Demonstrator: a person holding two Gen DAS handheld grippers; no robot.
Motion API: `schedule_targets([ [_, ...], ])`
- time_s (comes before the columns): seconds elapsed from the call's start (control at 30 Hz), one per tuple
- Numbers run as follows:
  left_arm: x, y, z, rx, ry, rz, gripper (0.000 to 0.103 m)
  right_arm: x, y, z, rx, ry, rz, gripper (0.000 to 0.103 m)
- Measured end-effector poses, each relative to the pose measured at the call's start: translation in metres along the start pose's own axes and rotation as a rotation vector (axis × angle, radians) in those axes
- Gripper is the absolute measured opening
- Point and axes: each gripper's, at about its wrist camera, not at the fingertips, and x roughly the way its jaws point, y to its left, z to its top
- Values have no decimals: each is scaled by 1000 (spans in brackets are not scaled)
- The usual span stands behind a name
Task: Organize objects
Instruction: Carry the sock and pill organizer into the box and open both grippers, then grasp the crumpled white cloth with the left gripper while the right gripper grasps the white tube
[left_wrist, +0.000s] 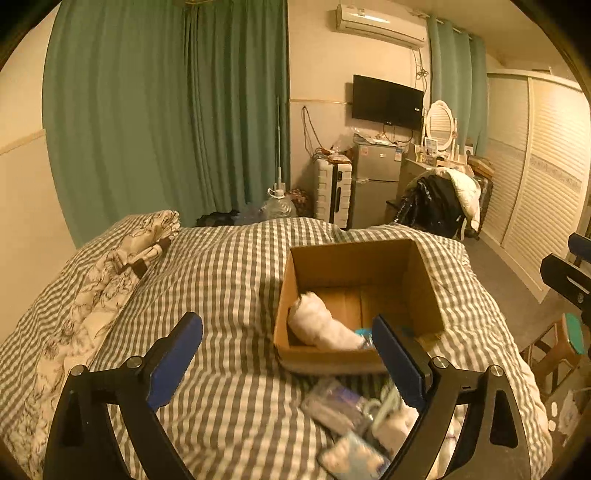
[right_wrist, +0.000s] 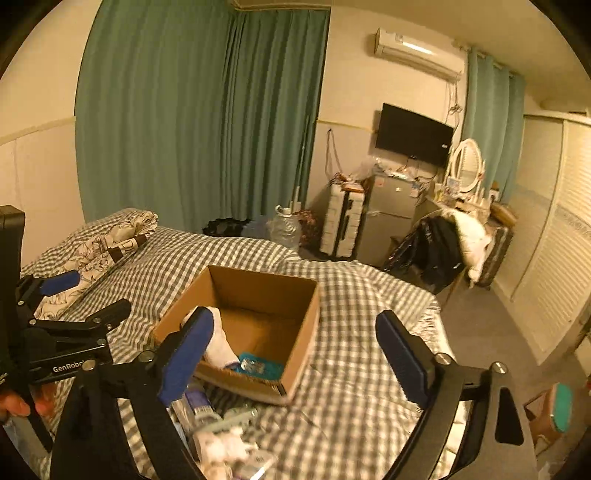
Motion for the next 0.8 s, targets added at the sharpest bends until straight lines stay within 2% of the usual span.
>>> schedule_targets([
  [0.13,-20,-9,-25,9,10,-12,96,-27,3,-18,-11,25,-13,93],
  [0.3,-24,-20,-68,8,61,-41,96,-40,8,-64,0,82,-29,93],
  [0.47,-14,-37,-114,21,147,-69,96,-28,17,-118,25,160,-26,93],
  [0.63,2,-58,-152,81,220,-100,95,-12,17,-150,40,241,-45,93],
  [0.7,8,-66,-160,90,237,-122,88,-9,13,-155,55,248,-45,93],
  [0.77,13,-73,-164,109,248,-155,68,-8,10,-157,66,249,-48,93],
  [0.8,16,-76,-167,120,255,-179,62,-7,8,-158,68,253,-50,93],
])
